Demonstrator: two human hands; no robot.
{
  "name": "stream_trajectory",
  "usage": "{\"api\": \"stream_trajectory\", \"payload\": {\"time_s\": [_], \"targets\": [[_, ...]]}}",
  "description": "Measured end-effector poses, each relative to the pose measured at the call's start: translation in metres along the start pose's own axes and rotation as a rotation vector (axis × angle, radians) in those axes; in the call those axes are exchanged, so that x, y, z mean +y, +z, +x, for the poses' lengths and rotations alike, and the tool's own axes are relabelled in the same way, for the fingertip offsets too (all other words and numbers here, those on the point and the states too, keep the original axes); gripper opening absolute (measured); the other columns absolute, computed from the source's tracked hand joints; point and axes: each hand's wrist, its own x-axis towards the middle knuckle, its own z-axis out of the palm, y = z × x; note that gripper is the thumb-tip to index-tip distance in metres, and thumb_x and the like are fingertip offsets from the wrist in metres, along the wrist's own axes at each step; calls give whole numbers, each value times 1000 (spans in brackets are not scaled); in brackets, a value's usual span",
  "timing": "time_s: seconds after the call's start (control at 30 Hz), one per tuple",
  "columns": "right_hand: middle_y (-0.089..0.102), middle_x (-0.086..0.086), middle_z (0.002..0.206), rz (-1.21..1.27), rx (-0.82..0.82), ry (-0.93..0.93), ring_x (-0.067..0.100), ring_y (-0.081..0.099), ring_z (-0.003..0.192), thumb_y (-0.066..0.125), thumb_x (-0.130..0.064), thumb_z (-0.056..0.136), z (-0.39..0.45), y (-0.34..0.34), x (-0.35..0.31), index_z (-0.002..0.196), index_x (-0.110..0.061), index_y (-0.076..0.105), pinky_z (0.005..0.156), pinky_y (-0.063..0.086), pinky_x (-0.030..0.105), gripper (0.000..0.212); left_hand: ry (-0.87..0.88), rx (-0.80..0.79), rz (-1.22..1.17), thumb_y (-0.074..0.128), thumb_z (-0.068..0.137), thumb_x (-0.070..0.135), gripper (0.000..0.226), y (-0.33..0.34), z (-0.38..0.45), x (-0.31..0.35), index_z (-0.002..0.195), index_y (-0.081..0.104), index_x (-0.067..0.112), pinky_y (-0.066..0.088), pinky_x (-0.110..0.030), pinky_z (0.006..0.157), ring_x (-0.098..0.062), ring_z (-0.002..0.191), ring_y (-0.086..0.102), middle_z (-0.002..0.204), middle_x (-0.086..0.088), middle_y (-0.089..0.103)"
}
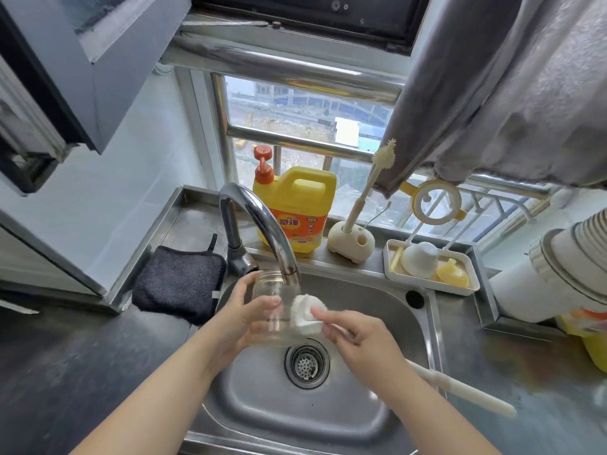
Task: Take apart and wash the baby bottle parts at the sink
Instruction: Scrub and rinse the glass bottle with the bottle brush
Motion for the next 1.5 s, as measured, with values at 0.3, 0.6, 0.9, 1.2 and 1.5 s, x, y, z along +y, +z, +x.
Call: {"api": "stream_trajectory", "payload": {"time_s": [0.3, 0.6, 0.9, 1.2, 1.5], "targets": [[70, -20, 97, 118, 13, 119, -5, 62, 96, 61, -22, 91, -1, 5, -11, 97, -61, 59, 87, 48, 20, 40, 53, -24, 201, 74, 45, 51, 85, 13, -6, 5, 124, 41, 50, 53, -29, 72, -14, 91, 69, 111, 4, 65], [72, -17, 96, 110, 39, 151, 1, 64, 96, 57, -26, 92, 3, 2, -13, 109, -46, 66, 88, 52, 37, 27, 78, -107, 434, 91, 35, 51, 117, 13, -17, -1, 120, 14, 72, 44, -35, 102, -9, 117, 57, 151, 11, 18], [70, -17, 78, 115, 6, 155, -1, 63, 82, 58, -24, 92, 3, 4, -18, 108, -42, 68, 82, 52, 29, 26, 63, -225, 401, 87, 44, 22, 128, 3, -25, -2, 141, 8, 51, 55, -27, 77, -11, 102, 67, 146, 8, 24], [55, -19, 73, 4, 86, -157, 0, 52, 68, 52, -39, 90, -8, 9, -10, 119, -57, 53, 64, 43, 22, 34, -10, -14, 120, 82, 44, 37, 98, -6, -14, 1, 131, 38, 28, 56, -49, 78, -20, 112, 58, 127, -2, 50], [56, -18, 77, -74, 46, -142, 5, 55, 73, 44, -48, 86, 2, 9, 1, 121, -63, 42, 68, 49, 34, 38, -130, 40, -143, 72, 78, 31, 45, 5, 2, -16, 106, 57, 0, 59, -42, 73, -15, 51, 51, 80, -8, 56]]}}
